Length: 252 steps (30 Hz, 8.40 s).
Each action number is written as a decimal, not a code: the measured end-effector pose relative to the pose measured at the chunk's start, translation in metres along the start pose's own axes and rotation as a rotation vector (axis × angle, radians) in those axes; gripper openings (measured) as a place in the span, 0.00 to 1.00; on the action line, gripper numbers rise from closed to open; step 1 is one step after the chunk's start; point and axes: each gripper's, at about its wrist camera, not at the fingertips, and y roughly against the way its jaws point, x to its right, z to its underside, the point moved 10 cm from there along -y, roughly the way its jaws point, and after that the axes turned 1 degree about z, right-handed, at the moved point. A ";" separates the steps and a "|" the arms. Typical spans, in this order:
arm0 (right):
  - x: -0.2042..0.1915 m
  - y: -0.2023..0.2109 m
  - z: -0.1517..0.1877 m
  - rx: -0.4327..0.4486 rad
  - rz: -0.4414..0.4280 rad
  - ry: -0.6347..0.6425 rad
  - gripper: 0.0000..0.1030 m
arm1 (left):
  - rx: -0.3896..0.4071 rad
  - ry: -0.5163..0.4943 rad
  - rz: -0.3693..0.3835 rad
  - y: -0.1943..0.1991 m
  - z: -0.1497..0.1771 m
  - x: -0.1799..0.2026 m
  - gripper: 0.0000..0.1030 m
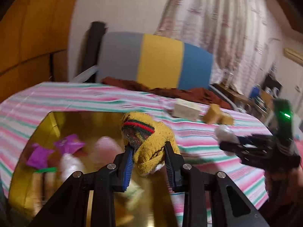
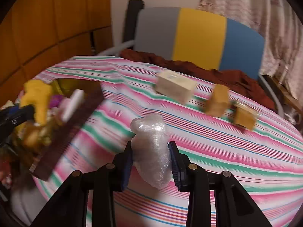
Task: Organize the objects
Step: 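Carry the yellow pouch and bubble wrap over the gold tray with both tools, then open both tools to drop the pouch and bubble wrap into the tray, then move both tools back toward the sponges and white box on the cloth, then grasp the tan sponge with the right tool while the left tool grasps the white box, then lift the white box with the left tool while the right tool holds the sponge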
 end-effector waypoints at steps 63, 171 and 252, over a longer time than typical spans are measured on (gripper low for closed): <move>-0.225 -0.109 -0.140 0.005 -0.245 0.138 0.54 | -0.028 0.396 -0.140 -0.009 0.004 -0.151 0.50; 0.163 -0.107 0.005 0.007 0.172 -0.336 0.42 | -0.416 0.238 -0.095 -0.314 -0.065 0.161 0.74; 0.139 -0.080 0.000 0.079 0.293 -0.191 0.41 | -0.135 0.071 0.008 -0.049 -0.018 0.046 0.48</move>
